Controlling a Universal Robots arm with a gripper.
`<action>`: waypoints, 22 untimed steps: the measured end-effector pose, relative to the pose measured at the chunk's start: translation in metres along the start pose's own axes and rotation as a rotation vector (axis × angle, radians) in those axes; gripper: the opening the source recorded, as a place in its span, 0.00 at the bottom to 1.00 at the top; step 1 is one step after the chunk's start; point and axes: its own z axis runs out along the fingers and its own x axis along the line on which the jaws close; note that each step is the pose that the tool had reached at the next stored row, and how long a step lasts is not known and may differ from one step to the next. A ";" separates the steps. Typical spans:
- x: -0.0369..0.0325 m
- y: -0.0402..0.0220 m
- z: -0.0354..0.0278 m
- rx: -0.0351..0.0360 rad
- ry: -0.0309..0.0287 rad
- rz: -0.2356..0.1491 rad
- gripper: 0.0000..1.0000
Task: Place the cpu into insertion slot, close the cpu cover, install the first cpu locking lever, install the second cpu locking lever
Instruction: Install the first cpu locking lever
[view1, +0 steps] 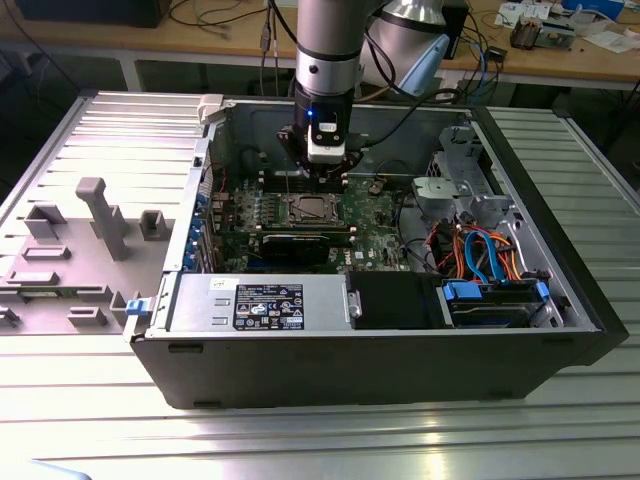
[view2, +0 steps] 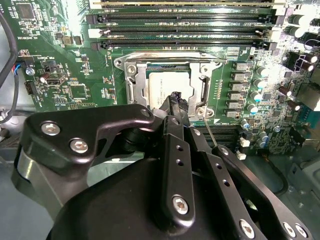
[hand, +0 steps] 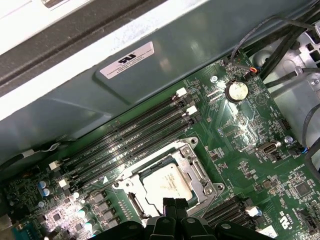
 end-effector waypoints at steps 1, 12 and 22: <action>0.0000 0.0000 0.0000 0.0001 0.0000 -0.002 0.11; 0.0010 -0.0005 -0.0068 0.0012 0.0005 -0.098 0.11; 0.0022 -0.0013 -0.0126 -0.0056 -0.0144 -0.190 0.11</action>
